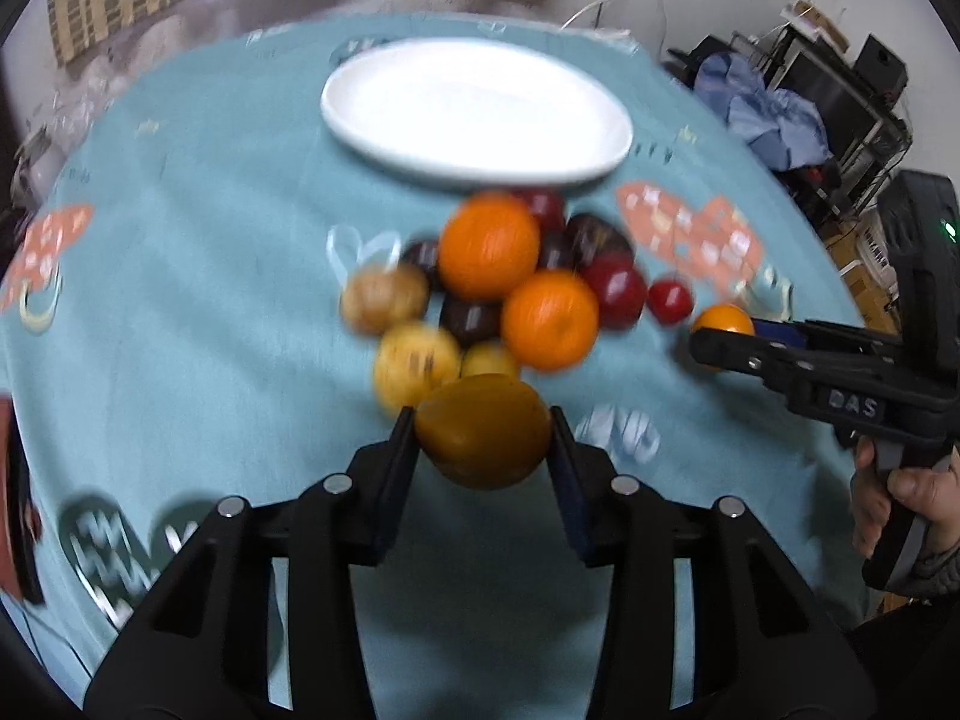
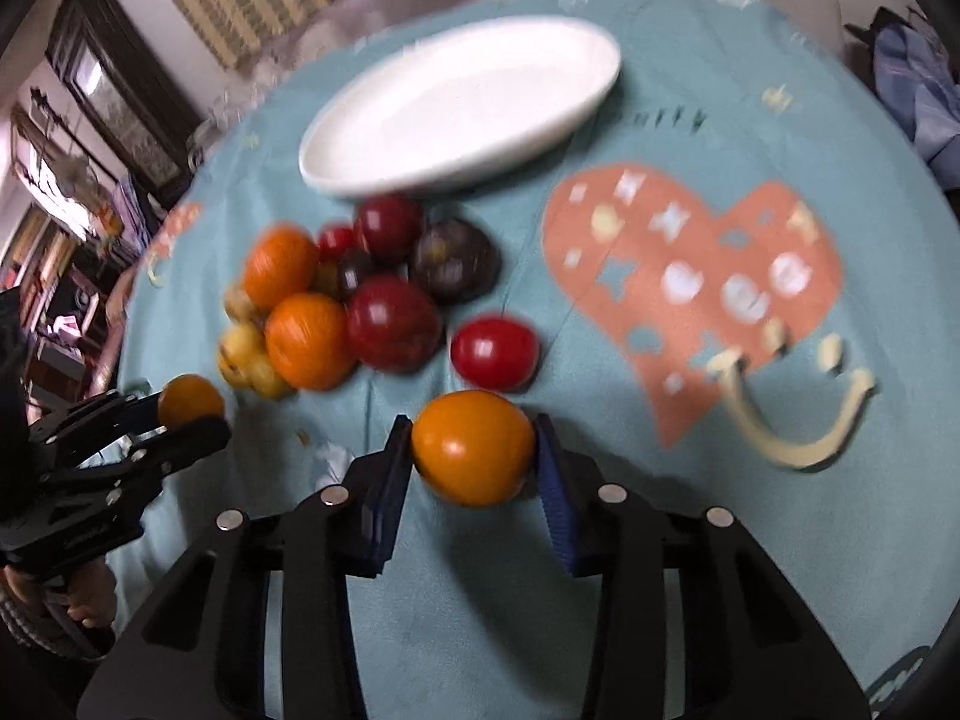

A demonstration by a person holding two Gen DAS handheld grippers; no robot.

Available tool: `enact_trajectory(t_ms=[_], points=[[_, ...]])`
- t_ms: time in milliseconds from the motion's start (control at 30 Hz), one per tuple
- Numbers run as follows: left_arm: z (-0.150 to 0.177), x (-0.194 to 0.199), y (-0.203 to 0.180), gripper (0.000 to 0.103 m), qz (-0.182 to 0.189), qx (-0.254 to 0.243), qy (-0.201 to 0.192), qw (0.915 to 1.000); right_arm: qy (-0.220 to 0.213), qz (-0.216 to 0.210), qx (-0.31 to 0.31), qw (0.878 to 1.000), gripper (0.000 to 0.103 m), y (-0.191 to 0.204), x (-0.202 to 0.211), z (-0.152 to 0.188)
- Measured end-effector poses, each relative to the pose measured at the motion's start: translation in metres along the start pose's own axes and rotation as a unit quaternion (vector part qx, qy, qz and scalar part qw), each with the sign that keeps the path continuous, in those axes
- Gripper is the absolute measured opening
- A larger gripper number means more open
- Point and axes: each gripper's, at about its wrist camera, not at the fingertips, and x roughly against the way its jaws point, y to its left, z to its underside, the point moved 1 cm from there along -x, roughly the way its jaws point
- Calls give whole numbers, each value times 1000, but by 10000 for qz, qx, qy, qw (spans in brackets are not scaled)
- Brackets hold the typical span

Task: Organize fruits
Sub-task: 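Carry both small oranges onto the white plate and open both tools, then grasp a large orange with the left tool while the right tool grasps a red cherry tomato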

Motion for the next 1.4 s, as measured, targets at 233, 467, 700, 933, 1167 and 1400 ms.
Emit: enact_trajectory(t_ms=[233, 467, 700, 933, 1167, 1400], points=[[-98, -24, 0, 43, -62, -295, -480, 9984, -781, 210, 305, 9963, 40, -4, 6, -94], [-154, -73, 6, 45, -170, -221, -392, 9988, -442, 329, 260, 9981, 49, -9, -53, -139], [-147, -69, 27, 55, -336, 126, -518, 9980, -854, 593, 398, 9938, 67, -7, -35, -129], [-93, -20, 59, 61, -534, 655, -491, 9952, -801, 419, -90, 9959, 67, -8, 3, -70], [-13, 6, 56, 62, -617, 749, -119, 9952, -530, 287, -363, 9975, 68, 3, 27, -2], [-22, 0, 15, 65, -347, 232, -239, 9988, -485, 231, -210, 9983, 68, 16, 44, 13]])
